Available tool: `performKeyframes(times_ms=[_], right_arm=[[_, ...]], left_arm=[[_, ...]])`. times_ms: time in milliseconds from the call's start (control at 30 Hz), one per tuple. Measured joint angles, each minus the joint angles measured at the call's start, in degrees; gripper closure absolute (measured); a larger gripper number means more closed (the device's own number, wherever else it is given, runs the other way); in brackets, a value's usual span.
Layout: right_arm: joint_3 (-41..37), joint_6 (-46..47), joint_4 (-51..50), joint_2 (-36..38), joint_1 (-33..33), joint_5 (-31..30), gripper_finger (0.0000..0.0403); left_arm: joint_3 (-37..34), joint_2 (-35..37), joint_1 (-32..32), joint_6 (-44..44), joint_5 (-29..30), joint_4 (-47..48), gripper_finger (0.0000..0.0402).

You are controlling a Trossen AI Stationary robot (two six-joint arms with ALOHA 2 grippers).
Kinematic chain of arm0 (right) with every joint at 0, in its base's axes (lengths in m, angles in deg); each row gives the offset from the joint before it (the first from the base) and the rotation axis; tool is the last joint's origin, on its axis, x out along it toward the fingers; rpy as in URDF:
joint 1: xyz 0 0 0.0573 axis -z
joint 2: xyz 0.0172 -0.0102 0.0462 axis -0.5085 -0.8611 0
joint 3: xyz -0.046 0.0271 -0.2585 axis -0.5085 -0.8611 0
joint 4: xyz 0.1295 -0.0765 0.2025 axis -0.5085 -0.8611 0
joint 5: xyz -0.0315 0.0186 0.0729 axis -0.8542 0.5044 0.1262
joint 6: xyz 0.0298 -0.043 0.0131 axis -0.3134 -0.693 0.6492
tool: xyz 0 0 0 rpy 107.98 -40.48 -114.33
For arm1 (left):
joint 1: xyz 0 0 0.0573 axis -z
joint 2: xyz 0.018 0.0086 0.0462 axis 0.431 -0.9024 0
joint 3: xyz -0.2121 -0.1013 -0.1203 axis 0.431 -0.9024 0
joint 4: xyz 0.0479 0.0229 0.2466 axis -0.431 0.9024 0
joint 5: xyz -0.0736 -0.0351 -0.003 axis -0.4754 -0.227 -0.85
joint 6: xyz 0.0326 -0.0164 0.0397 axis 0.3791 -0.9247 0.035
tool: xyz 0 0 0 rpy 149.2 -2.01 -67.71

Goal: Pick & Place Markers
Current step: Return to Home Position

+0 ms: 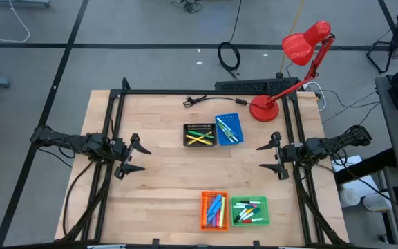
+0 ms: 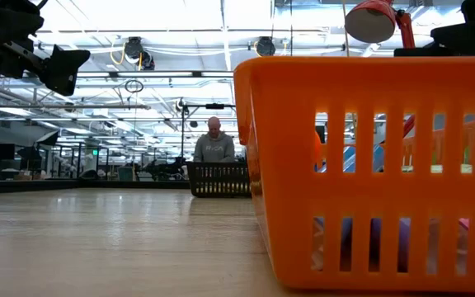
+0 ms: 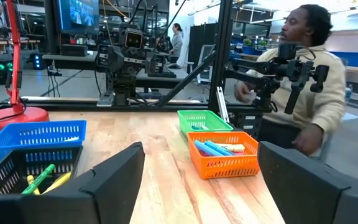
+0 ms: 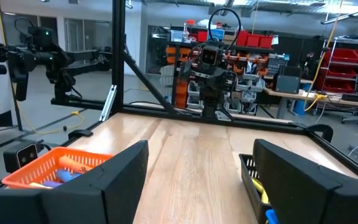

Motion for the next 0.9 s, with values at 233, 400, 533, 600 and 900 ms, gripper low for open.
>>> performKeyframes(times_ms=[233,400,533,600,900], right_arm=[[-0.04,0.00,0.11,0.00,0.00,0.01,0.0124],[-0.04,0.00,0.11,0.00,0.00,0.04,0.0124],[-0.04,0.00,0.11,0.00,0.00,0.04,0.0124],[-0.04,0.00,0.11,0.00,0.00,0.04,0.0124],[-0.07,0.00,0.13,0.00,0.00,0.04,0.0124]], left_arm=[[0.00,0.00,0.00,0.00,0.00,0.00,0.0096],[0.00,0.00,0.00,0.02,0.00,0.00,0.0088],[0.00,0.00,0.00,0.00,0.00,0.00,0.0080],[0.00,0.00,0.00,0.01,0.00,0.00,0.0077],[0.00,0.00,0.00,0.00,0.00,0.02,0.0089]])
